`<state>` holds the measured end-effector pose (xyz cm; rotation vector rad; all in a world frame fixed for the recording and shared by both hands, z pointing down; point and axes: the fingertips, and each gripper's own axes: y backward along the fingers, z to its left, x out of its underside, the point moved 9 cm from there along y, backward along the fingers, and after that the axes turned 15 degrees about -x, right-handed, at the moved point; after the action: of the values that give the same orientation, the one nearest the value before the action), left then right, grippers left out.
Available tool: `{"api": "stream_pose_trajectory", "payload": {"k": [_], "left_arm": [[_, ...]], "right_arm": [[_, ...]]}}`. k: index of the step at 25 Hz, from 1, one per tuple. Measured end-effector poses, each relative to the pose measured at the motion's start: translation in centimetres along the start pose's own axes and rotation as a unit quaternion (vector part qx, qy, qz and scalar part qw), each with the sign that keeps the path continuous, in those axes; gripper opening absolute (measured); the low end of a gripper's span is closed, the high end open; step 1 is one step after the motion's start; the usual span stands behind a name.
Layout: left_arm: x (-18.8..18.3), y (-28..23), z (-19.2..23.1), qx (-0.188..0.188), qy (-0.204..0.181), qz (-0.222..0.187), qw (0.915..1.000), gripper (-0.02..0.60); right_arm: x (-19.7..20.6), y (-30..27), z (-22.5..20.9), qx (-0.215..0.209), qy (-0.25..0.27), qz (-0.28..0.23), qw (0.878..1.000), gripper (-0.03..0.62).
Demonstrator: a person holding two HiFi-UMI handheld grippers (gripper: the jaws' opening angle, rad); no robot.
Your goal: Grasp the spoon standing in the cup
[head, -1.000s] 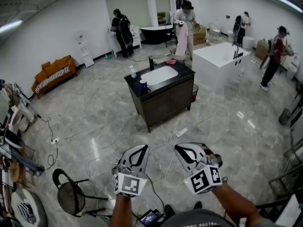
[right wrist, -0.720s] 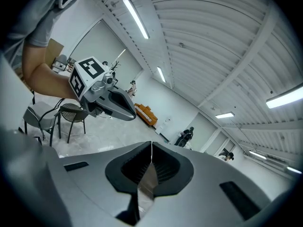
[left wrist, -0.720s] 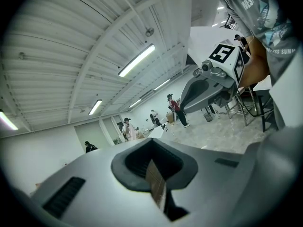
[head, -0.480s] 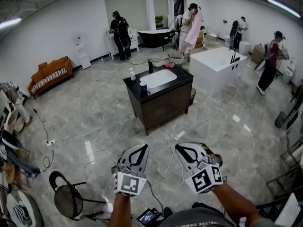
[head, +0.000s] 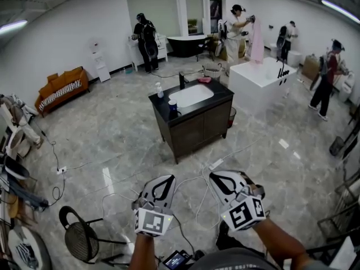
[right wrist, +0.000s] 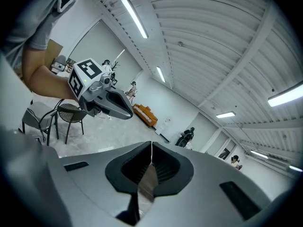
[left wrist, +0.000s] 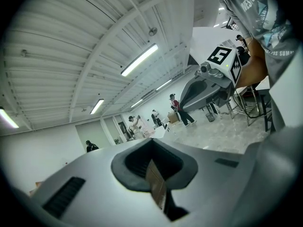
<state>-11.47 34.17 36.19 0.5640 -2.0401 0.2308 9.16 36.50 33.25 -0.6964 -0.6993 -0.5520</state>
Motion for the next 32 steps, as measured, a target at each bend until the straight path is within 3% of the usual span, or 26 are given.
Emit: {"api": "stream_pose_trajectory", "payload": {"k": [20,32], "left_arm": [[0.2,-17.6,-0.6,-0.051,-0.013,0.062,0.9967,0.002],[0.2,-23.8,-0.6,-0.054,-0.024,0.077,0.9953,0.002]], "right_arm": [[11.4,-5.8,-16.9,-0.054,-0.024,-0.072,0.996,0.032],[15.9,-8.2,-22.3,-0.063,-0.044,-0.093,0.993,0.032]]}}
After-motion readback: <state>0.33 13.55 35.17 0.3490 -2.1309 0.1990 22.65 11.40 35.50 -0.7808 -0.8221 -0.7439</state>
